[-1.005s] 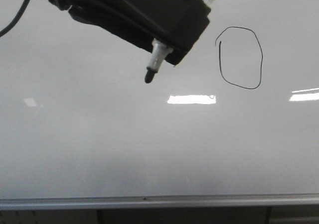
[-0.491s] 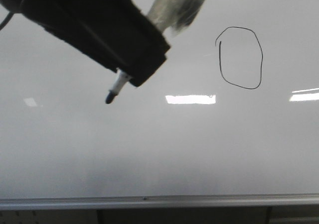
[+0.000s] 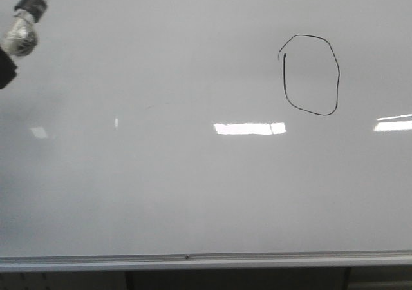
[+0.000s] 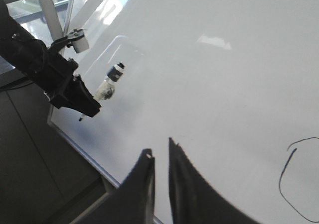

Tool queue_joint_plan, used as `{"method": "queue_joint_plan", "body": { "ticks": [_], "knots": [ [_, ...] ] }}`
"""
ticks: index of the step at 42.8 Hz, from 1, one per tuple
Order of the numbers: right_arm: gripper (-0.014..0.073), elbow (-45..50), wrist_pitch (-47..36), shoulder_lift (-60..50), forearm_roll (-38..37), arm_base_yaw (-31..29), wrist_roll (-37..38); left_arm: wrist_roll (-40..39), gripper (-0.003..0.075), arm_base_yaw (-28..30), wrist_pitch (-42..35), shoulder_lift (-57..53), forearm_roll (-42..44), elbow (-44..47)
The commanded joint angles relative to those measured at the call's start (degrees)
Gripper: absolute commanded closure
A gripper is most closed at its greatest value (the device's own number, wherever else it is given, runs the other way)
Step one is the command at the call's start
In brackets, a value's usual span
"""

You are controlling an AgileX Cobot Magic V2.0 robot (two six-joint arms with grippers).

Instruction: Write number 0 on whiteboard

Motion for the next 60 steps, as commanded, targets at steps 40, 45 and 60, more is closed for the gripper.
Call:
{"method": "queue_joint_plan", "body": {
  "ticks": [40,45,60],
  "knots": [
    [0.0662,14.60,-11.90,-21.01,1.73,-0.26,-0.73,-0.78,0.0672,10.28,-19.86,15.53,-0.06,-1.75],
    [0.0662,14.60,-11.90,-21.01,1.73,-0.26,-0.73,-0.78,0.0576,9.65,-21.18,16.20,-0.06,-1.75],
    [0.0662,14.60,-12.22,-21.01,1.73,-0.26,-0.73,-0.78,0.0195,9.02,-21.51,16.60,1.32,-1.75]
  ]
}}
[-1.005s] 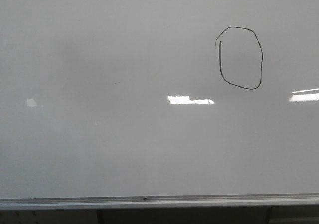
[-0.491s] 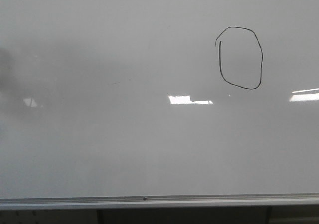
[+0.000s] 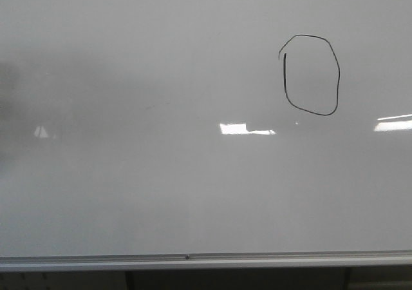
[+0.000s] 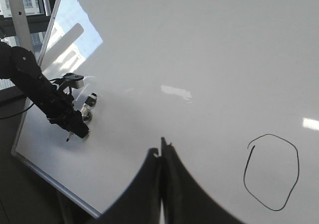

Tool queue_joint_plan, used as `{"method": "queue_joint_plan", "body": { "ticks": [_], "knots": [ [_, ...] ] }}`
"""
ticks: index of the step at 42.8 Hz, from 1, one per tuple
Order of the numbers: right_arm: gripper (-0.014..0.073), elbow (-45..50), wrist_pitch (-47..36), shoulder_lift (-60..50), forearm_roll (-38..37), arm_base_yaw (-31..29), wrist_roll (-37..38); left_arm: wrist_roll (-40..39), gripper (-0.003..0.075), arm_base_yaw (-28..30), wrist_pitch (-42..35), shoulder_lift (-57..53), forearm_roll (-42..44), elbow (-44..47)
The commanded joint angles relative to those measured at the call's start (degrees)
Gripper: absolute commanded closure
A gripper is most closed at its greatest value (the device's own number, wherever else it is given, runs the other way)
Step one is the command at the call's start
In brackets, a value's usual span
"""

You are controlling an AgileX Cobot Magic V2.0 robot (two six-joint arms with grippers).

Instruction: Write number 0 on whiteboard

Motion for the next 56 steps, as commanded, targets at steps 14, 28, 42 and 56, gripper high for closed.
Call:
{"method": "queue_joint_plan", "body": {
  "ticks": [14,28,42,56],
  "knots": [
    [0.0662,-1.52,-3.77,0.57,1.75,-0.26,-0.49,-0.46,0.0059,-0.27,2.14,-7.82,1.80,-1.75],
    [0.0662,-1.52,-4.05,0.57,1.75,-0.26,-0.49,-0.46,0.0072,-0.27,5.86,-19.67,2.51,-1.75],
    [0.0662,-1.52,-4.05,0.57,1.75,-0.26,-0.49,-0.46,0.0491,-0.27,11.21,-28.43,2.04,-1.75],
    [0.0662,-1.52,-4.05,0.57,1.75,-0.26,-0.49,-0.46,0.0739,-0.27,14.07,-33.79,-0.04,-1.75]
  ]
}}
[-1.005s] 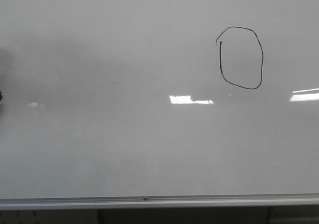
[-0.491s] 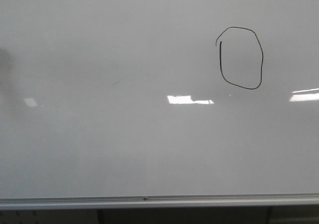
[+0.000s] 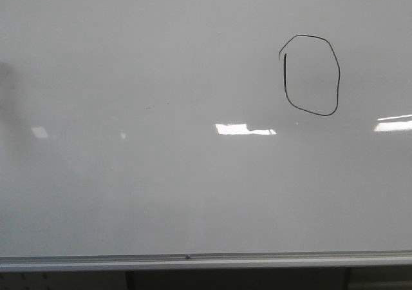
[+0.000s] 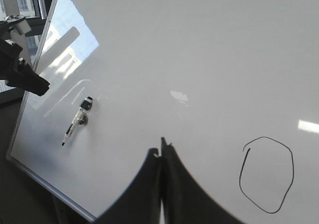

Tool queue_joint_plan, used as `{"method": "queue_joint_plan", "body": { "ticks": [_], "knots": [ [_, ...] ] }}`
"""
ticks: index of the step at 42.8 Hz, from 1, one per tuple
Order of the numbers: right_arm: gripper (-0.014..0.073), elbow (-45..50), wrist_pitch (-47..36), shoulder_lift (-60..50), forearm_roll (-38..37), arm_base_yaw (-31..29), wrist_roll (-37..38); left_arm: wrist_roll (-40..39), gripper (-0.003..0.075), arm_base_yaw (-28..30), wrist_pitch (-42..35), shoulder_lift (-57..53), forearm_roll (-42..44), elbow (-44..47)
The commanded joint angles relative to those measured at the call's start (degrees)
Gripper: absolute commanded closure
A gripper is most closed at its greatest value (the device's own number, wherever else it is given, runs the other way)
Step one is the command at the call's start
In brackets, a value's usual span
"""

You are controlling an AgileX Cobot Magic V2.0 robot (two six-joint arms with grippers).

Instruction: Write number 0 on whiteboard

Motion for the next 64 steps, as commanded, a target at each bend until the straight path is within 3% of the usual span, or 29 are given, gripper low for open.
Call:
{"method": "queue_joint_plan", "body": {
  "ticks": [1,8,20,33,42,64],
  "knots": [
    [0.0662,-1.61,-2.96,0.57,1.75,-0.26,-0.49,-0.36,0.0739,-0.27,-2.45,-3.98,-2.79,-1.75],
    [0.0662,-1.61,-2.96,0.57,1.75,-0.26,-0.49,-0.36,0.0739,-0.27,-5.79,-12.33,-3.36,1.22],
    [0.0662,-1.61,-2.96,0.57,1.75,-0.26,-0.49,-0.36,0.0740,-0.27,-17.01,-32.26,-6.37,17.28],
    [0.0662,-1.61,-2.96,0.57,1.75,-0.26,-0.49,-0.36,0.0740,-0.27,-18.01,-50.23,-9.02,29.15],
    [0.0662,-1.61,-2.96,0.57,1.75,-0.26,-0.49,-0.36,0.0740,-0.27,-16.68,-55.24,-13.15,29.99],
    [0.0662,-1.61,-2.96,0.57,1.75,-0.26,-0.49,-0.36,0.0740,-0.27,-16.68,-55.32,-13.43,29.99]
  ]
}}
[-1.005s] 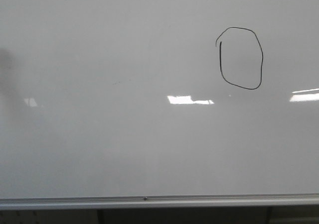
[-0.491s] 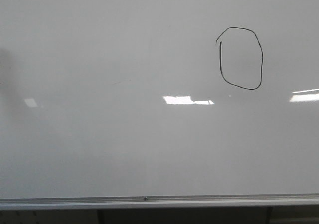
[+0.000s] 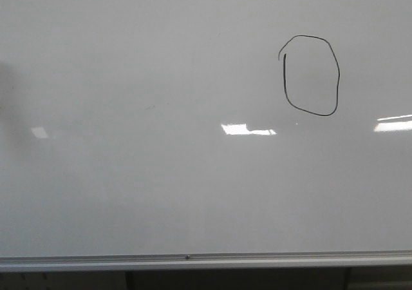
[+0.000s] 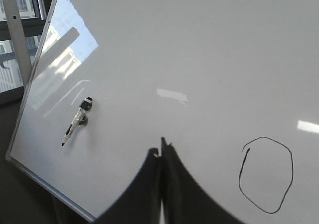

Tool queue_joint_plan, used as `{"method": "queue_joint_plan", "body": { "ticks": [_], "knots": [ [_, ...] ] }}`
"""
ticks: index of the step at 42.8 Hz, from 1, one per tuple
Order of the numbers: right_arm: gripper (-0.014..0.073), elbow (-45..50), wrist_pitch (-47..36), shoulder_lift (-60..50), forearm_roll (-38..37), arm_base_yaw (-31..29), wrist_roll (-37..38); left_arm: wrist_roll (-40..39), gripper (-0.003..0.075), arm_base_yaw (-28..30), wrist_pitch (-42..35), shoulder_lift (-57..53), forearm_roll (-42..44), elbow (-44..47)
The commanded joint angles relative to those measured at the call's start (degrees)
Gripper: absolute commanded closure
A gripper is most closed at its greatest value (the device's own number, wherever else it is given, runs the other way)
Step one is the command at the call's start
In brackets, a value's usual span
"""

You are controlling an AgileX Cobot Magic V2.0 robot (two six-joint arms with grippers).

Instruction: Write number 0 on whiteboard

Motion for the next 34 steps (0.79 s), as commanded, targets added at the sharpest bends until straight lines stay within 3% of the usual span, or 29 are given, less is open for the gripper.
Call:
{"method": "queue_joint_plan", "body": {
  "ticks": [1,11,23,27,34],
  "knots": [
    [0.0662,-1.61,-2.87,0.57,1.75,-0.26,-0.42,-0.36,0.0740,-0.27,-3.61,0.64,-1.92,-1.49],
    [0.0662,-1.61,-2.87,0.57,1.75,-0.26,-0.42,-0.88,0.0740,-0.27,-7.92,0.08,2.03,0.04],
    [0.0662,-1.61,-2.87,0.57,1.75,-0.26,-0.42,-26.86,0.0740,-6.56,-21.46,-7.64,29.99,9.16],
    [0.0662,-1.61,-2.87,0.57,1.75,-0.26,-0.42,-31.79,0.0740,-7.71,-24.67,-11.11,34.83,13.60],
    [0.0662,-1.61,-2.73,0.69,1.75,-0.26,-0.42,-33.85,0.0740,-6.80,-27.41,-11.74,37.05,20.18]
  ]
}}
